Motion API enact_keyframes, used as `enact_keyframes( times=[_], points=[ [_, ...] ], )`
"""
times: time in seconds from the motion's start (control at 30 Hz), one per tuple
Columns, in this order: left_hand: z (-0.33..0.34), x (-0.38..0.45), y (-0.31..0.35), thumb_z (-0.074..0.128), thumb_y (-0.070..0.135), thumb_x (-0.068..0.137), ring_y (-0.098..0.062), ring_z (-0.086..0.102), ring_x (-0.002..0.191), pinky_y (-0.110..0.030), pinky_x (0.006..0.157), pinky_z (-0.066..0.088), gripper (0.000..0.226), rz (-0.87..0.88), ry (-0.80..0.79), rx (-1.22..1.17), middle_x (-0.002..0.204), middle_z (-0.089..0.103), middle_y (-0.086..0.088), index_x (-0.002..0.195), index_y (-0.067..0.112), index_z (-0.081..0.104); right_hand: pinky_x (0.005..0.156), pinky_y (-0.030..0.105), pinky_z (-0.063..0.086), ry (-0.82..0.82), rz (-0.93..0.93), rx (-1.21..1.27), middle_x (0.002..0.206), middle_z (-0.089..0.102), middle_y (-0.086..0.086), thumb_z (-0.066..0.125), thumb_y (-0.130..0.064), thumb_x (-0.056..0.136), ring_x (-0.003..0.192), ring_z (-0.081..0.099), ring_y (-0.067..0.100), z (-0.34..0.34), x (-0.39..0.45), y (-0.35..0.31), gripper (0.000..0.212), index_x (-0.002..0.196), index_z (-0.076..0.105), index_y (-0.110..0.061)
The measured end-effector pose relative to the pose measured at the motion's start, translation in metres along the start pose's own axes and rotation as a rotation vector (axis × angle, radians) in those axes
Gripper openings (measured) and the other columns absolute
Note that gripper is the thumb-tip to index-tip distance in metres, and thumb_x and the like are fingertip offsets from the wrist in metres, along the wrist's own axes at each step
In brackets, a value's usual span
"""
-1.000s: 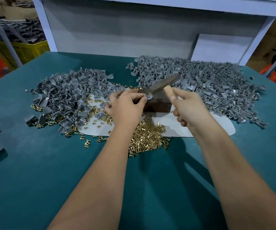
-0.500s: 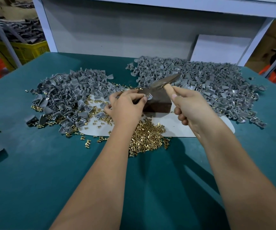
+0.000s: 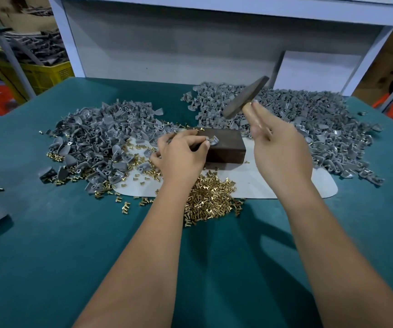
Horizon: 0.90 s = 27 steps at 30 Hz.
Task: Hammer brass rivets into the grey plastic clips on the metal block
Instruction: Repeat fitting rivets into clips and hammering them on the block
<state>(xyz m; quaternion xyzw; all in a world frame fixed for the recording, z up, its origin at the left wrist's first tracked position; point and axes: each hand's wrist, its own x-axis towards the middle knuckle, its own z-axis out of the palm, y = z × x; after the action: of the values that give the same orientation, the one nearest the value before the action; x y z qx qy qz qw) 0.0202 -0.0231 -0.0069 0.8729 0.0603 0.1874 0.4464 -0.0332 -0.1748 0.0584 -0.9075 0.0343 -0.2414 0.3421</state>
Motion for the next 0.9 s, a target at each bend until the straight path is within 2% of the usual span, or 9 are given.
enact_keyframes(
  times=[0.13,0.27,0.33,0.4,0.43,0.53,0.67,0.8,0.9],
  points=[
    [0.000,0.000,0.000,0.065,0.051,0.088,-0.012,0.025,0.131,-0.040,0.095,0.014,0.010,-0.010,0.010,0.003,0.125,0.059,0.031,0.092,0.048,0.074,0.073,0.035,0.050,-0.130,-0.042,-0.233,0.126,0.062,-0.011,0.041,-0.036,0.100,0.104,0.062,0.023,0.004,0.002,-0.002,0.040,0.134,0.040,-0.056],
    [0.001,0.001,0.000,0.067,0.051,0.087,-0.011,0.025,0.131,-0.038,0.094,0.011,0.009,-0.018,0.012,-0.024,0.123,0.060,0.031,0.090,0.046,0.074,0.058,0.030,0.044,0.016,-0.050,-0.145,0.125,0.062,-0.016,0.041,-0.036,0.100,0.097,0.064,0.019,-0.001,0.007,-0.001,0.041,0.135,0.037,-0.057],
    [0.001,0.001,0.000,0.066,0.051,0.087,-0.012,0.025,0.131,-0.039,0.094,0.012,0.010,-0.013,0.012,-0.010,0.123,0.060,0.031,0.091,0.047,0.074,0.055,0.027,0.042,-0.062,-0.075,-0.225,0.124,0.064,-0.011,0.042,-0.035,0.100,0.089,0.062,0.018,0.002,0.005,0.000,0.042,0.135,0.038,-0.056],
    [0.000,0.000,0.001,0.065,0.051,0.088,-0.013,0.025,0.131,-0.037,0.091,0.012,0.011,-0.006,0.012,0.013,0.125,0.059,0.031,0.093,0.047,0.074,0.065,0.032,0.047,-0.166,-0.070,-0.279,0.122,0.065,-0.008,0.042,-0.035,0.099,0.097,0.062,0.023,0.004,0.004,-0.001,0.041,0.134,0.039,-0.058],
    [0.000,0.000,0.001,0.065,0.052,0.088,-0.012,0.025,0.131,-0.037,0.091,0.012,0.012,-0.005,0.011,0.013,0.125,0.059,0.031,0.093,0.047,0.074,0.068,0.033,0.047,-0.164,-0.056,-0.262,0.123,0.064,-0.009,0.041,-0.037,0.099,0.102,0.062,0.023,0.004,0.005,-0.001,0.041,0.134,0.038,-0.059],
    [0.001,0.001,0.000,0.065,0.051,0.088,-0.010,0.024,0.130,-0.035,0.090,0.010,0.011,-0.008,0.009,-0.004,0.126,0.059,0.031,0.091,0.046,0.074,0.063,0.032,0.047,-0.053,-0.070,-0.207,0.121,0.065,-0.014,0.040,-0.037,0.100,0.100,0.064,0.021,0.005,0.001,-0.002,0.041,0.136,0.037,-0.056],
    [0.001,0.000,0.001,0.065,0.051,0.088,-0.012,0.026,0.130,-0.035,0.088,0.011,0.011,0.010,0.027,0.011,0.126,0.060,0.030,0.093,0.047,0.074,0.069,0.034,0.045,-0.124,-0.127,-0.373,0.118,0.067,-0.004,0.040,-0.034,0.099,0.102,0.063,0.028,0.009,-0.002,-0.006,0.044,0.137,0.036,-0.055],
    [0.001,0.001,0.000,0.068,0.050,0.086,-0.011,0.026,0.131,-0.036,0.092,0.011,0.010,-0.005,0.031,-0.020,0.123,0.061,0.031,0.089,0.045,0.075,0.064,0.032,0.044,-0.005,-0.135,-0.314,0.117,0.068,-0.007,0.039,-0.034,0.100,0.099,0.065,0.026,0.006,0.000,-0.010,0.043,0.139,0.035,-0.052],
    [0.000,-0.001,0.001,0.065,0.051,0.088,-0.013,0.027,0.131,-0.036,0.090,0.012,0.012,0.010,0.024,0.026,0.125,0.060,0.030,0.092,0.045,0.075,0.072,0.034,0.047,-0.133,-0.142,-0.386,0.121,0.066,-0.007,0.040,-0.033,0.100,0.103,0.063,0.026,0.010,-0.004,-0.010,0.043,0.138,0.037,-0.053]
  ],
)
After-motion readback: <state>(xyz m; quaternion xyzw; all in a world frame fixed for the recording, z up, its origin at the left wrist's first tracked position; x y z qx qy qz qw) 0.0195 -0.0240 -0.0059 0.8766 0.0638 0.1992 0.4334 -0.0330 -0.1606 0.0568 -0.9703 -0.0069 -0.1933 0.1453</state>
